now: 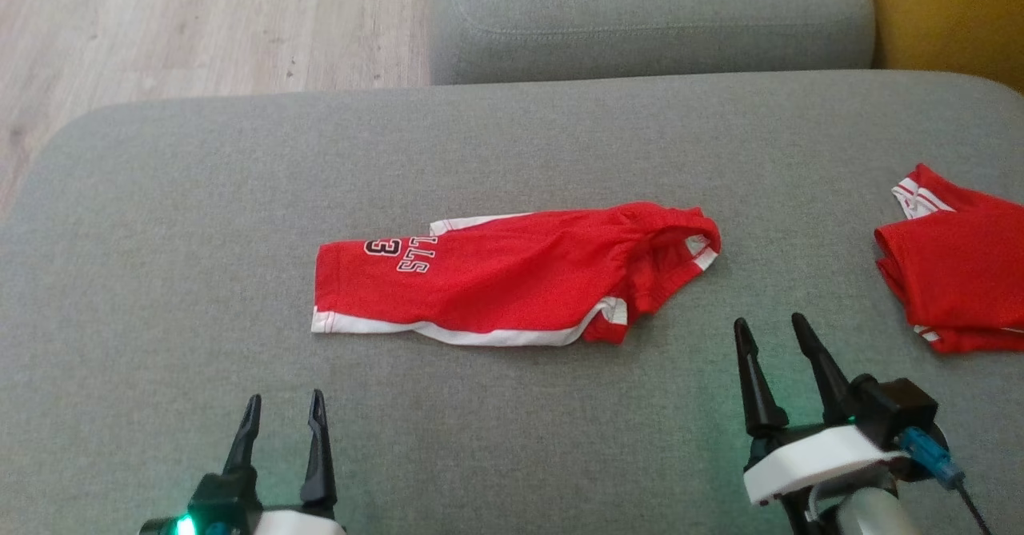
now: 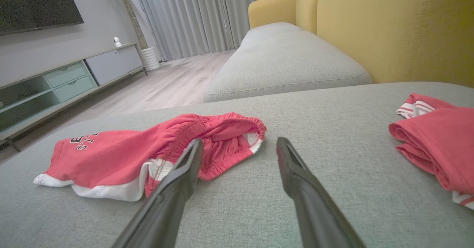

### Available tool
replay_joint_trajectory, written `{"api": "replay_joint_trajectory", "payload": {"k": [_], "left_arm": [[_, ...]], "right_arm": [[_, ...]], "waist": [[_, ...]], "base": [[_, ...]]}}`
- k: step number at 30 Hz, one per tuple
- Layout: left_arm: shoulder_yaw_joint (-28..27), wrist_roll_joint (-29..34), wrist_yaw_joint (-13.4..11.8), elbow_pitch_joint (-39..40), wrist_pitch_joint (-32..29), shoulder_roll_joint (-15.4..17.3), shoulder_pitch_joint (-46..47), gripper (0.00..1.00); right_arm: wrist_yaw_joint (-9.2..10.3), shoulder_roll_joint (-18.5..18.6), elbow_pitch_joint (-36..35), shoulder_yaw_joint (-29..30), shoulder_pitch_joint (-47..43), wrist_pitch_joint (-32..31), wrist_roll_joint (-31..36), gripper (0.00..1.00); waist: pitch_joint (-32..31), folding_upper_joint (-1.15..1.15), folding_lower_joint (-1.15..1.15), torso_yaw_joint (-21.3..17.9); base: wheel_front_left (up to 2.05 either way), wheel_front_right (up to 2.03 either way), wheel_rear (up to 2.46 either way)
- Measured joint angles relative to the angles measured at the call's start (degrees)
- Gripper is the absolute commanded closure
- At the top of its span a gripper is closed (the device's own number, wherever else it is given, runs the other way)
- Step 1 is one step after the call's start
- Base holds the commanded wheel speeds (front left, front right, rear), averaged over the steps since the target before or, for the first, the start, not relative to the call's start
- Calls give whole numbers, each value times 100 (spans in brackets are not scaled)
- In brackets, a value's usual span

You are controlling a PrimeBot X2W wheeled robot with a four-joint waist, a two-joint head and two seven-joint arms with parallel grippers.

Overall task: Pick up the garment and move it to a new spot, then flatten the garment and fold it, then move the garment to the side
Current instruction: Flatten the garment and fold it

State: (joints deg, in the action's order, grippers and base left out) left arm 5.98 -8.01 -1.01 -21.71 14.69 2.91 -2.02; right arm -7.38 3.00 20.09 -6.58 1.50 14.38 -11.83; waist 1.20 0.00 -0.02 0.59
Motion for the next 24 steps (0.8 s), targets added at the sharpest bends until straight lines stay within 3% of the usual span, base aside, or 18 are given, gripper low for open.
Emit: {"api": "replay_joint_trajectory", "payload": {"k": [6, 13, 24], "left_arm": [[88, -76, -2, 66, 0, 0, -63, 0], [299, -115, 0, 86, 0, -1, 32, 0], [550, -326, 1, 16, 0, -4, 203, 0]], "right_arm": [[0, -9, 90, -164, -8, 0, -45, 0], [0, -26, 717, -1133, 228, 0, -673, 0], [0, 75, 1571, -1281, 979, 0, -1243, 0]], "waist": [[-19, 0, 1, 16], [168, 0, 2, 164], [421, 0, 2, 812]], "base": [[0, 0, 0], [0, 0, 0], [0, 0, 0]]}}
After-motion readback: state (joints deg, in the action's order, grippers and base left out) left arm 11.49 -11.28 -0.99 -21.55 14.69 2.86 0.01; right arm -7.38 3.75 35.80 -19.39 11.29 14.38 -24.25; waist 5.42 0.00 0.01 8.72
